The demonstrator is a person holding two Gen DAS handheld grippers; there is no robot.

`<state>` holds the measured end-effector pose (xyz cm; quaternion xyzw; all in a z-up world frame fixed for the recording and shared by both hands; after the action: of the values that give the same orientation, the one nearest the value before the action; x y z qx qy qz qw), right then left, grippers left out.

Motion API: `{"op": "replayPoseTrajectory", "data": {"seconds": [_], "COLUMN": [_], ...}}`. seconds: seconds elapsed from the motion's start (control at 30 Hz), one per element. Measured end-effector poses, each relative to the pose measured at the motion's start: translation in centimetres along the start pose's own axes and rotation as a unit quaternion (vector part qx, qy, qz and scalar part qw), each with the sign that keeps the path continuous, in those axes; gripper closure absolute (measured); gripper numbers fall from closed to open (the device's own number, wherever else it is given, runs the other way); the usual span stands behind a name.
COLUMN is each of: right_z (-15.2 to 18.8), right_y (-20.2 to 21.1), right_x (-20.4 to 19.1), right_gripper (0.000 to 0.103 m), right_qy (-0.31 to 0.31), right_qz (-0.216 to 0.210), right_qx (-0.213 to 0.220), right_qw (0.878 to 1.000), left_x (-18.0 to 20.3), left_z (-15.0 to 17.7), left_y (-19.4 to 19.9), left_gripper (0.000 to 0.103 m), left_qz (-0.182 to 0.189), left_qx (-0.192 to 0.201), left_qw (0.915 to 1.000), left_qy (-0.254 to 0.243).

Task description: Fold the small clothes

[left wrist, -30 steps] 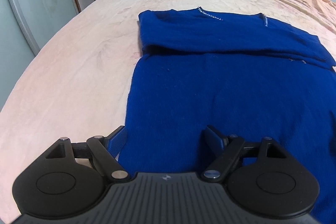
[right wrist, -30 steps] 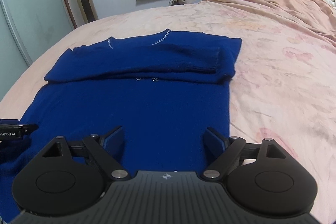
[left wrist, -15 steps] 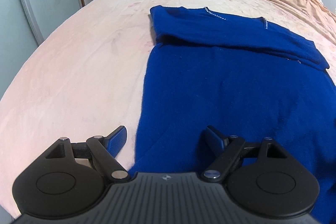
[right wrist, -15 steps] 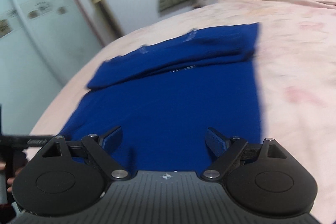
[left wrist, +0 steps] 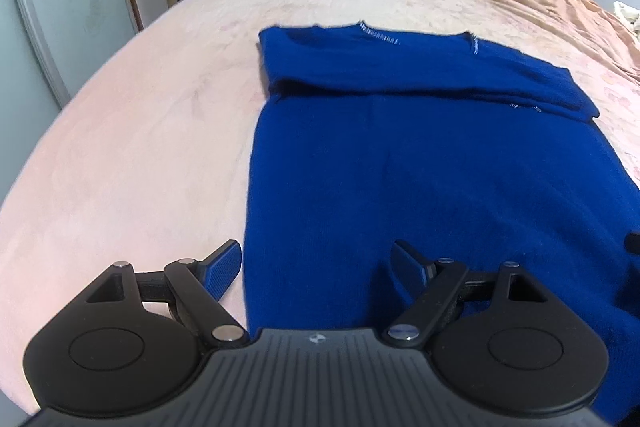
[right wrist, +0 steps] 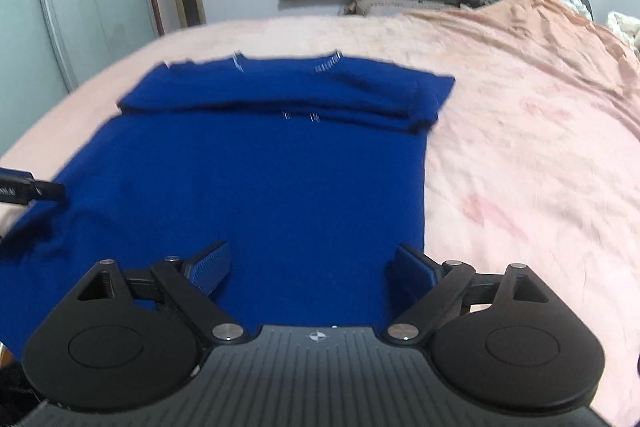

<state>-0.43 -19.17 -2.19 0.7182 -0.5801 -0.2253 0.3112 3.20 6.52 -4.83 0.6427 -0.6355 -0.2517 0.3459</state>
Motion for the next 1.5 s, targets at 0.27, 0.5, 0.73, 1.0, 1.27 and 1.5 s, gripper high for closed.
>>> {"op": "replayPoseTrajectory", "data": {"seconds": [0.27,0.5,0.73,1.0,1.27,1.5], "right_z": [-0.1,2.5,2.3,1.5,1.4,0.3], "right_y": [1.3,0.6,0.6,0.6,0.7,0.7], "right_x": [2.1,5.5,2.8,0.3,0.2,0.7], "right_gripper": [0.012,0.012,0.012,0.026,0.069,0.089], "right_qy": [-0.033,-0.115,-0.096,-0.042,-0.023,-0.025], "right_qz": [0.005,0.003,-0.063,-0.063,-0.037,-0.041], "right_qx": [0.025,-0.002,0.001,-0.005,-0.002,0.013], "right_qw": [0.999,0.993,0.993,0.997,0.999,0.999], "left_x": [-2.3,-3.6,-2.9,-1.3,0.8,1.7], "left_z": [0.1,0.4,0.6,1.1,1.6,0.6], "left_y": [-0.5,-1.3,-1.3,-1.1,-0.8,-0.5], "left_gripper": [0.021,0.021,0.02,0.02,0.036,0.087], "left_qz": [0.005,0.01,0.004,0.019,0.023,0.03], "left_qx": [-0.016,-0.032,-0.032,-0.038,-0.019,-0.006], "left_qw": [0.9988,0.9961,0.9975,0.998,0.9994,0.9995], "left_qy": [0.047,0.081,0.063,0.046,0.019,0.007]}}
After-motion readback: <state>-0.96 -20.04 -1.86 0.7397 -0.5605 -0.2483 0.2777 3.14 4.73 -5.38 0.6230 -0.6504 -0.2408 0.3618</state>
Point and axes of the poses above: each gripper's, at about its wrist camera, not at the fingertips, and y roughly against the way its jaws point, x to its right, z to its underside, the point moved 8 cm from there along -y, roughly the way its jaws point, and after that the axes turned 13 degrees about y, right-handed, at the moved point
